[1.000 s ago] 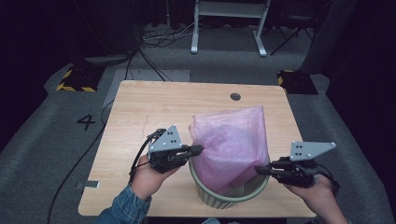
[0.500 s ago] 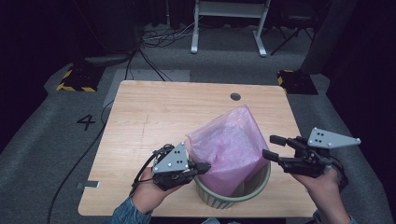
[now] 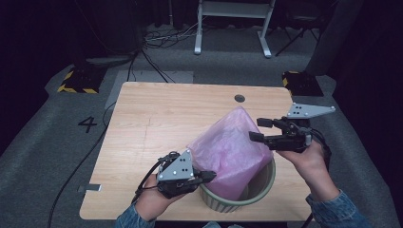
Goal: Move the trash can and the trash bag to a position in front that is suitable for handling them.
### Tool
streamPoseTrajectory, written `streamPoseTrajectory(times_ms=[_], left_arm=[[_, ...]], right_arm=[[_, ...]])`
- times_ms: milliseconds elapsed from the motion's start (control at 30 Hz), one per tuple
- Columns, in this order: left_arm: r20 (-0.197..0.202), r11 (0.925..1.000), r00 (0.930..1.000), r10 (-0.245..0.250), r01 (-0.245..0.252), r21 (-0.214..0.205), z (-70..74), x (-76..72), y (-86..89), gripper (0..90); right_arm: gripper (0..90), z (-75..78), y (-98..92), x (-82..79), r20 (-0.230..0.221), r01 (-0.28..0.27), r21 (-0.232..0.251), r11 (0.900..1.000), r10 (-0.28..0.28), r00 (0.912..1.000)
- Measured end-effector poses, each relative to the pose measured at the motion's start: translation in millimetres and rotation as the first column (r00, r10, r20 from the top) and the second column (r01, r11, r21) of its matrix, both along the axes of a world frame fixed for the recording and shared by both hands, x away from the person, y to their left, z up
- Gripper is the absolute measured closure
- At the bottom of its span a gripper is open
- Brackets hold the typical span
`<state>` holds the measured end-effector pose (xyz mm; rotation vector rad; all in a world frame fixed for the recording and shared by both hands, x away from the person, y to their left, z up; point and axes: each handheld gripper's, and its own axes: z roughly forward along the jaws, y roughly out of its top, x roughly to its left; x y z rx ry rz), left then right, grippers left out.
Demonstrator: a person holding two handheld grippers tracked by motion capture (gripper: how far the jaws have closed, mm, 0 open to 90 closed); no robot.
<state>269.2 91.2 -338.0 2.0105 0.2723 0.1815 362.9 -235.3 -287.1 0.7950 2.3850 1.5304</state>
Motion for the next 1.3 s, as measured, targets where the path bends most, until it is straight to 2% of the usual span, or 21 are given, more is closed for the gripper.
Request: streamPoseTrajectory(times_ms=[100, 133, 200, 233, 333, 367, 433, 500, 533, 700, 733, 800, 900, 1000, 1100, 1167, 1300], left_arm=[[0.001, 1.0000, 1.0000, -0.008, 0.008, 0.004, -0.8, -1.3, -2.5, 89.7], [0.002, 0.9999, 1.0000, -0.009, 0.009, 0.006, -0.9, -2.2, -3.0, 89.7], [0.006, 1.0000, 1.0000, -0.005, 0.005, 0.008, -1.1, -3.9, -2.1, 89.5], [0.003, 1.0000, 1.0000, -0.003, 0.003, 0.005, -0.9, -4.0, -0.7, 88.7], [-0.007, 0.9995, 0.9996, 0.026, -0.026, 0.016, 1.0, -1.6, 4.5, 73.0], [-0.014, 0.9992, 0.9992, 0.038, -0.038, 0.015, 2.0, -0.7, 6.2, 66.6], [-0.016, 0.9980, 0.9979, 0.063, -0.063, -0.006, 6.0, 1.2, 12.5, 60.2], [0.012, 0.9943, 0.9953, 0.096, -0.095, -0.048, 13.8, 1.5, 20.2, 57.0], [0.016, 0.9926, 0.9942, 0.106, -0.105, -0.062, 16.5, 1.4, 21.9, 54.2], [0.064, 0.9845, 0.9879, 0.141, -0.133, -0.114, 32.4, 8.0, 25.8, 51.4], [0.065, 0.9829, 0.9876, 0.143, -0.134, -0.126, 34.9, 10.5, 24.5, 51.2], [0.067, 0.9835, 0.9893, 0.130, -0.120, -0.136, 38.9, 14.9, 20.2, 51.1], [0.084, 0.9885, 0.9913, 0.101, -0.091, -0.120, 42.8, 23.4, 4.3, 50.7], [0.069, 0.9910, 0.9939, 0.086, -0.078, -0.109, 42.2, 33.8, -8.5, 50.7], [0.041, 0.9910, 0.9970, 0.066, -0.060, -0.120, 41.9, 43.9, -15.2, 51.4], [0.039, 0.9916, 0.9977, 0.055, -0.050, -0.119, 42.6, 48.2, -17.8, 53.3], [0.035, 0.9962, 0.9990, 0.028, -0.025, -0.083, 39.7, 56.0, -23.8, 55.1]], right_arm=[[37.7, 4.4, 9.8, 5.1, 0.000, -0.013, -0.018, 0.9998, 0.013, 0.9999], [42.6, 5.3, 12.4, 7.6, -0.005, -0.012, -0.029, 0.9995, 0.012, 0.9999], [63.2, 6.3, 15.9, 10.7, -0.019, -0.036, -0.078, 0.9963, 0.035, 0.9992], [72.8, 5.8, 17.7, 9.5, -0.007, -0.048, -0.108, 0.9931, 0.047, 0.9989], [84.4, 3.4, 18.7, 0.9, 0.036, -0.082, -0.130, 0.9881, 0.088, 0.9955], [85.0, 1.9, 18.3, -4.2, 0.051, -0.092, -0.125, 0.9878, 0.099, 0.9937], [85.0, -0.3, 17.5, -11.8, 0.071, -0.107, -0.116, 0.9874, 0.116, 0.9907], [85.2, -3.9, 16.9, -22.5, 0.099, -0.133, -0.112, 0.9847, 0.145, 0.9845], [85.1, -5.9, 16.9, -28.3, 0.121, -0.149, -0.112, 0.9824, 0.163, 0.9792], [84.8, -11.0, 18.4, -46.8, 0.199, -0.209, -0.107, 0.9720, 0.227, 0.9533], [84.9, -12.4, 19.2, -50.9, 0.226, -0.220, -0.111, 0.9690, 0.241, 0.9438], [84.9, -13.9, 20.4, -55.5, 0.250, -0.229, -0.118, 0.9662, 0.252, 0.9348], [85.0, -16.3, 22.1, -60.0, 0.265, -0.246, -0.118, 0.9621, 0.269, 0.9258], [85.1, -17.8, 22.9, -61.7, 0.268, -0.263, -0.117, 0.9575, 0.286, 0.9199], [85.6, -19.4, 24.0, -64.0, 0.266, -0.279, -0.124, 0.9522, 0.303, 0.9152], [85.6, -20.5, 24.5, -65.6, 0.261, -0.289, -0.131, 0.9482, 0.314, 0.9126], [85.6, -21.9, 24.9, -66.6, 0.256, -0.301, -0.134, 0.9442, 0.326, 0.9100]])
